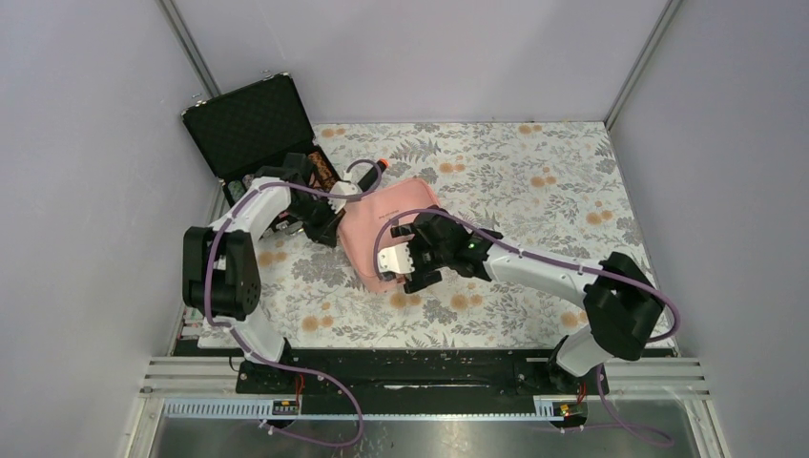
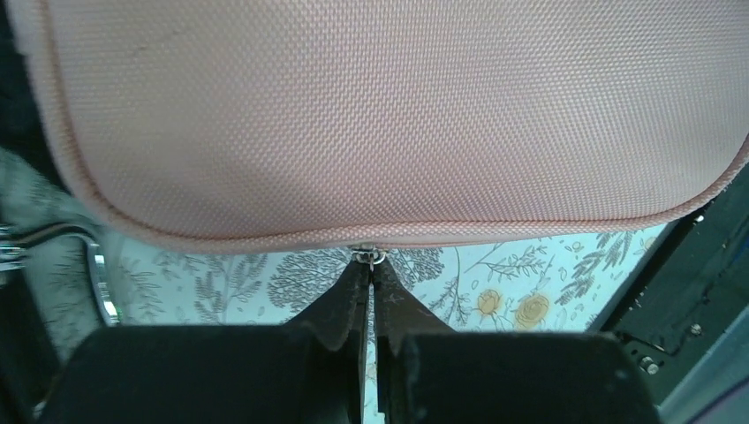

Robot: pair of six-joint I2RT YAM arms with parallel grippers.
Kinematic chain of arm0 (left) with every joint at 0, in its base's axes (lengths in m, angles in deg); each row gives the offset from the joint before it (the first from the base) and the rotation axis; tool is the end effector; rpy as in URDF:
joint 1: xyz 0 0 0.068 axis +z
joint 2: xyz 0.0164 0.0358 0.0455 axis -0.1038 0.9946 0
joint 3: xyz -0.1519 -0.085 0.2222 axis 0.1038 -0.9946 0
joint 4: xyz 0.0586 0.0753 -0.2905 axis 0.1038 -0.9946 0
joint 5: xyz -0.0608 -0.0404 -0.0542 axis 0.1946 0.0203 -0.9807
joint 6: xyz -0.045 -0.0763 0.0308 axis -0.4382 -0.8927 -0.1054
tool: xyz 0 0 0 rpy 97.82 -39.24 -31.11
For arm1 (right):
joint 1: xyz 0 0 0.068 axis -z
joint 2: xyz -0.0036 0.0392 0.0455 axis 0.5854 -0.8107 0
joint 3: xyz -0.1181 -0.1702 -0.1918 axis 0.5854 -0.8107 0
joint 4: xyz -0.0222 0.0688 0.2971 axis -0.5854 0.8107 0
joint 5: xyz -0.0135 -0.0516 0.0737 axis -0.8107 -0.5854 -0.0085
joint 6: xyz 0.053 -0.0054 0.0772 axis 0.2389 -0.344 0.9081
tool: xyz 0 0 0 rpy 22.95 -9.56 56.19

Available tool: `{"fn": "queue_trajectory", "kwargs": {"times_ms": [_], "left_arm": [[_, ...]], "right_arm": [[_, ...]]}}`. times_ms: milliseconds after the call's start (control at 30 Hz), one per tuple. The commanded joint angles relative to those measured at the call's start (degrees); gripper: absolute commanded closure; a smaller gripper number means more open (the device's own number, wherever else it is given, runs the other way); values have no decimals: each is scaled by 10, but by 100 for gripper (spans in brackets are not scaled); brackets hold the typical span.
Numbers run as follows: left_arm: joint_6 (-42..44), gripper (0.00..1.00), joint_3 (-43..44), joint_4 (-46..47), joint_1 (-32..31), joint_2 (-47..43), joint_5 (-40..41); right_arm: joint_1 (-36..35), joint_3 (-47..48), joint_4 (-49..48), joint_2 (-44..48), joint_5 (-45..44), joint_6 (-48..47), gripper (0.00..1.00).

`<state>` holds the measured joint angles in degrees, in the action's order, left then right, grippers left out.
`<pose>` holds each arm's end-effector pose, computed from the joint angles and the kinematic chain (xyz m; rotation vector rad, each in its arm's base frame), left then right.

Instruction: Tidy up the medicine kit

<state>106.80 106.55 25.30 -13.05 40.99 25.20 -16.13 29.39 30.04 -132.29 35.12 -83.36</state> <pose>0.3592 -0.0900 0.1837 1.2901 2.3578 -0.6322 0.2409 0.3325 0.1929 -1.9686 1.1898 0.1266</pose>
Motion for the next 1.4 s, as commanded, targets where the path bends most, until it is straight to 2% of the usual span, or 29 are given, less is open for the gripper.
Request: {"fn": "queue_trajectory", "kwargs": {"times_ms": [0, 200, 367, 567, 800, 900, 967, 1067, 1167, 1267, 1367], "left_arm": [[-3, 100, 27, -70, 4, 17, 19], [-47, 100, 13, -81, -4, 15, -10], [-72, 100, -14, -88, -24, 0, -25], [-110, 100, -56, -91, -58, -21, -113], [-119, 100, -68, -132, -74, -18, -219], [-113, 100, -63, -146, -72, -14, -239], [-118, 100, -55, -141, -70, -9, -218], [-124, 100, -35, -118, -55, -6, -136], [-120, 100, -16, -90, -39, 0, -55], [-114, 100, 5, -59, -35, 12, 9], [-112, 100, 32, -39, -35, 36, 34]], "right_arm": [[-13, -15, -169, -33, -44, -31, 1], [-41, 15, -176, -86, -50, -10, 0], [-50, 90, -131, -136, -55, 86, 2], [-50, 154, -89, -169, -54, 159, 8], [-50, 164, -93, -185, -70, 195, 9], [-50, 159, -100, -183, -69, 199, 9], [-50, 149, -91, -169, -59, 196, 6], [-49, 112, -64, -114, -33, 173, 1], [-48, 75, 2, -33, -1, 116, 0], [-32, 92, 124, -9, 17, 74, 0], [7, 67, 149, 5, 26, 27, 0]]}}
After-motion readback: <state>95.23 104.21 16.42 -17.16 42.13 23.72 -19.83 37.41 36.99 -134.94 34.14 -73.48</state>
